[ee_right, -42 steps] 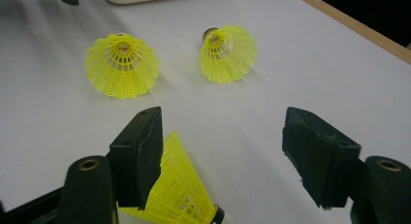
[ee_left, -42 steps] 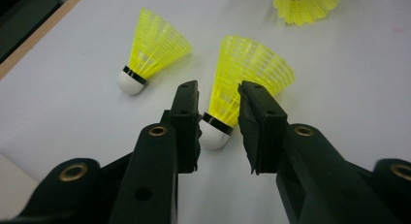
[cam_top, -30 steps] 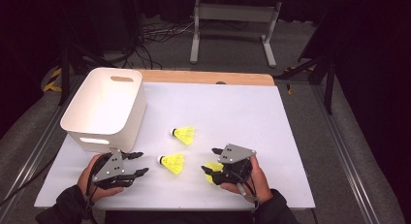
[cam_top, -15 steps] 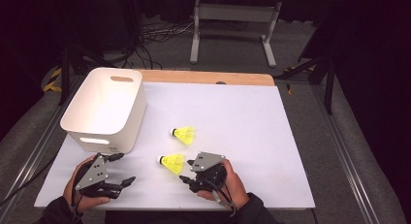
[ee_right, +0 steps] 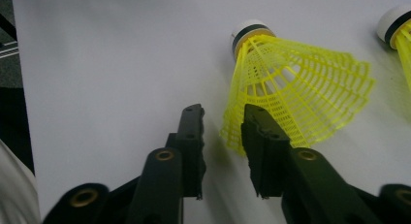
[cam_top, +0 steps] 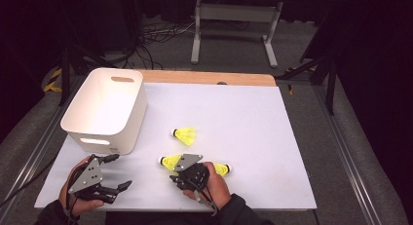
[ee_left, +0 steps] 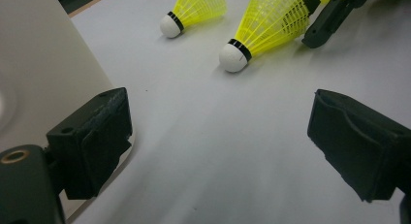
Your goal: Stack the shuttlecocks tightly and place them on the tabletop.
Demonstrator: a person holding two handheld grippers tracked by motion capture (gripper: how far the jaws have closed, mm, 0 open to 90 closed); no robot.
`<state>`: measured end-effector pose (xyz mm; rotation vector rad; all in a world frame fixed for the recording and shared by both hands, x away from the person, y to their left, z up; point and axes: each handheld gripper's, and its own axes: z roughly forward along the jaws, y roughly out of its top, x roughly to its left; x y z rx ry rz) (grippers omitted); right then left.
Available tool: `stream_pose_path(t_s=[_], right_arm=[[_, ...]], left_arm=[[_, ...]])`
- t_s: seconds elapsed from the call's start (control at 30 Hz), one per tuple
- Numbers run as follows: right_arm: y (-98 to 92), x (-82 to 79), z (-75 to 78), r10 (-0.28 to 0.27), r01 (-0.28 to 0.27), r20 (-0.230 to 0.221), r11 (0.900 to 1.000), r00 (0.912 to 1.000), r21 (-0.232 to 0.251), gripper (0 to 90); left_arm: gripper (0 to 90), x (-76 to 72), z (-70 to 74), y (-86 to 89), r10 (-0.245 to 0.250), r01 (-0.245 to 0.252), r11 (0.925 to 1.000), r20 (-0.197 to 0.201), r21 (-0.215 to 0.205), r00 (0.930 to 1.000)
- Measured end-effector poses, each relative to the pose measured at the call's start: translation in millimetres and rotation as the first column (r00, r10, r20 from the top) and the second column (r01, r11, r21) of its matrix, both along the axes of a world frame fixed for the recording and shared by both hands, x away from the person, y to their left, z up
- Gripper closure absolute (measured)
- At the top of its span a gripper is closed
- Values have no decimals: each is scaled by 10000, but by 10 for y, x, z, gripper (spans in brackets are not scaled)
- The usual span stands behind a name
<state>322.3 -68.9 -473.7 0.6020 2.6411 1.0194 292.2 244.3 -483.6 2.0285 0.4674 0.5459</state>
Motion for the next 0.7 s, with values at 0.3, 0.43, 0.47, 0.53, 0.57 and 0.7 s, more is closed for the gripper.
stream_pose_path(t_s=[0.3, 0.43, 0.47, 0.53, 0.57, 0.7], right_arm=[[-30, -3, 26, -606, 598, 416, 9980, 9973, 190, 896], [-44, -24, 50, -576, 564, 473, 9981, 9972, 261, 899], [-47, -29, 58, -519, 507, 442, 9983, 9977, 293, 899], [-54, -39, 70, -468, 454, 506, 9985, 9976, 291, 900], [-59, -44, 78, -438, 421, 524, 9986, 9977, 315, 900], [-84, -64, 121, -335, 310, 627, 9987, 9975, 401, 900]], left_arm=[[110, 6, 0, -9, 21, -20, 10000, -49, 19, 10000], [110, 5, -1, -13, -19, 19, 10000, -55, 32, 10000], [108, 5, -2, -13, -28, 28, 10000, -57, 31, 10000], [107, 5, -3, -14, -29, 29, 10000, -60, 44, 10000], [107, 7, -3, -13, -53, 54, 10000, -67, 56, 10000], [107, 7, -5, -15, -74, 75, 9999, -87, 98, 9999]])
